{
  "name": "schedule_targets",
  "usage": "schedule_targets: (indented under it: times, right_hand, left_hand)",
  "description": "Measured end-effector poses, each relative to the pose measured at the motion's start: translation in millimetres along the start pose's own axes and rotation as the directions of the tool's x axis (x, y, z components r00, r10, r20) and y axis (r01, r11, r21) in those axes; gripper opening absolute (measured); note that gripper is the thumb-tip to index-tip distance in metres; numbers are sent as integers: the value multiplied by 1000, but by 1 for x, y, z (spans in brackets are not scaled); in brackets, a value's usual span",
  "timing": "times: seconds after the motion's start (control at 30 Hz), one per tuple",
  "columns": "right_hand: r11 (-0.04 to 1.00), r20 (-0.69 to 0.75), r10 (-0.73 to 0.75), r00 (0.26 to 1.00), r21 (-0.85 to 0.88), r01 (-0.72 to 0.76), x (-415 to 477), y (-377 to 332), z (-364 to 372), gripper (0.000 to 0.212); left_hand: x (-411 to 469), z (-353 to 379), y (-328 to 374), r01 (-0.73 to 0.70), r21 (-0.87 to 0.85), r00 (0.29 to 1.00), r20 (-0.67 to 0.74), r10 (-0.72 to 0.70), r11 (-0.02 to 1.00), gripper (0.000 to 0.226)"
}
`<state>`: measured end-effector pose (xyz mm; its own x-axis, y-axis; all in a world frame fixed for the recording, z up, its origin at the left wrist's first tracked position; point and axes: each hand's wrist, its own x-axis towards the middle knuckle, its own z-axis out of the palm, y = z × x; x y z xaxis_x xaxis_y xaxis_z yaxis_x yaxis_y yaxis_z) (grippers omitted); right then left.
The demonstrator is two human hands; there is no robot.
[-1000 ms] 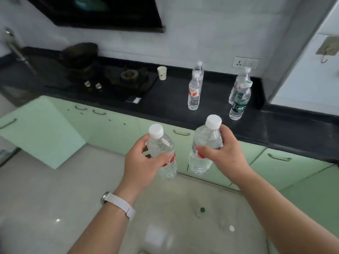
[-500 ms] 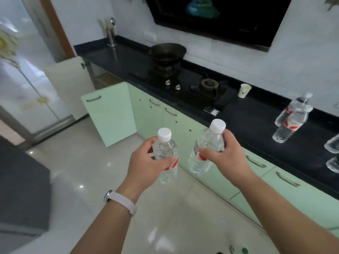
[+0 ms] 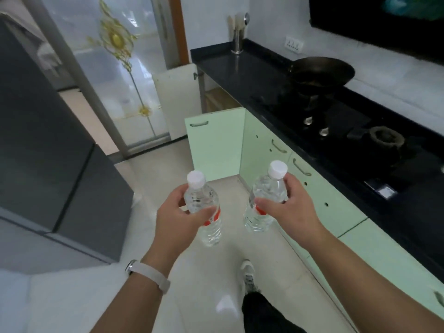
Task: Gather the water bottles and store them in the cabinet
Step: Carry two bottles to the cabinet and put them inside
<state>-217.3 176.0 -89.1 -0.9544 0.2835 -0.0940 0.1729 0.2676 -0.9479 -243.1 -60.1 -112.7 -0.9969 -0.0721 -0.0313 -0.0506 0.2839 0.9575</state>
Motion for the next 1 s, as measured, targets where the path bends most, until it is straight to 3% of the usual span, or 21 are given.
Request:
schedule_targets:
  times: [0.3,0.47,0.8,1.0]
  right_hand:
    - [998,171,-57,984,42,51,172,-19,36,48]
    - [992,261,-122,958,50,113,251,-37,57,61]
    - [984,362,-168,917,6,178,338,-67,137,71]
    - [981,352,-155,923,-56,186,386,-88,210,67]
  left_hand:
    - [121,9,26,80,84,981,-183,-64,993,54]
    - [178,13,35,107,74,950,-300,-80,992,52]
    - [270,-26,27,115,16,913,-395,-100,993,50]
    - [347,-82,-13,132,1,926,-358,-123,991,52]
